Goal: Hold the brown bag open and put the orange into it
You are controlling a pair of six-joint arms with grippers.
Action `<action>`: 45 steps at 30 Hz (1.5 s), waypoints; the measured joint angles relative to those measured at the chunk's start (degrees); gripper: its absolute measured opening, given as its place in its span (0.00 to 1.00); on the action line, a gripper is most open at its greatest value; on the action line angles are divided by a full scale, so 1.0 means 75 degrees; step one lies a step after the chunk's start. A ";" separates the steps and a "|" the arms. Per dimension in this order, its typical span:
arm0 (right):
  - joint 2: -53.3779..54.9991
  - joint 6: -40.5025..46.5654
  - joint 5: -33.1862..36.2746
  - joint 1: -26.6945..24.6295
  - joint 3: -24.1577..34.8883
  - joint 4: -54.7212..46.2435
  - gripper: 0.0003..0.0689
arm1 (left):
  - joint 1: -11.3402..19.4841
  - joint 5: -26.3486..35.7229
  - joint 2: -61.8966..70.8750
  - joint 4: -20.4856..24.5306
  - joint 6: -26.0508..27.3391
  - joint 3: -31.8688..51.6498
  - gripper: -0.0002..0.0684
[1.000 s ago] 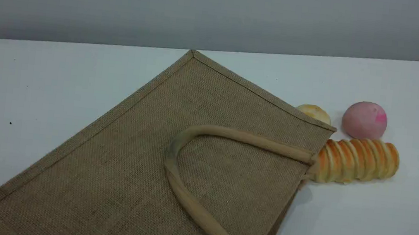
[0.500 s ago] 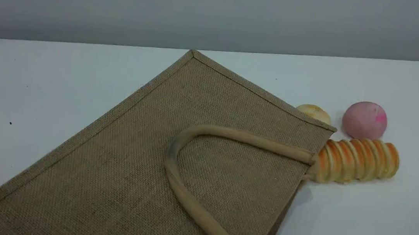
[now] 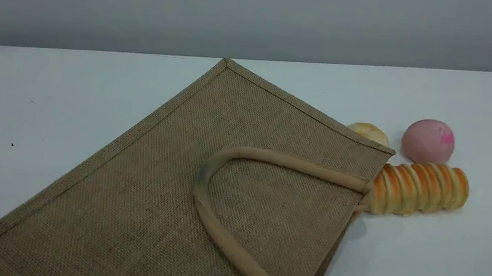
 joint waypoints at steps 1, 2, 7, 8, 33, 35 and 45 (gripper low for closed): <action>-0.0006 0.0000 0.0000 -0.0198 0.0000 0.0000 0.62 | 0.0000 0.0000 0.0000 -0.0008 0.0000 0.0000 0.46; -0.0006 0.0000 0.0000 -0.0423 0.0000 0.0000 0.62 | 0.0000 0.0000 0.0000 -0.0008 0.0000 0.0000 0.46; -0.0104 0.0000 0.0000 -0.1353 0.0000 -0.0007 0.62 | 0.0000 0.0000 0.0000 -0.0015 0.0000 0.0000 0.46; -0.0216 0.0000 0.0000 -0.1420 0.0000 -0.0007 0.62 | 0.0000 0.0000 0.0000 -0.0015 0.0000 0.0000 0.46; -0.0919 -0.0006 0.0003 -0.1324 -0.0006 0.0022 0.62 | 0.1945 0.0000 -0.0286 -0.0069 0.0008 0.0000 0.46; -0.0919 -0.0006 0.0003 -0.1324 -0.0006 0.0022 0.62 | 0.2302 0.0000 -0.0454 -0.0069 0.0008 0.0000 0.46; -0.0919 -0.0006 0.0003 -0.1324 -0.0006 0.0022 0.62 | 0.2537 0.0000 -0.1210 -0.0071 0.0008 0.0000 0.46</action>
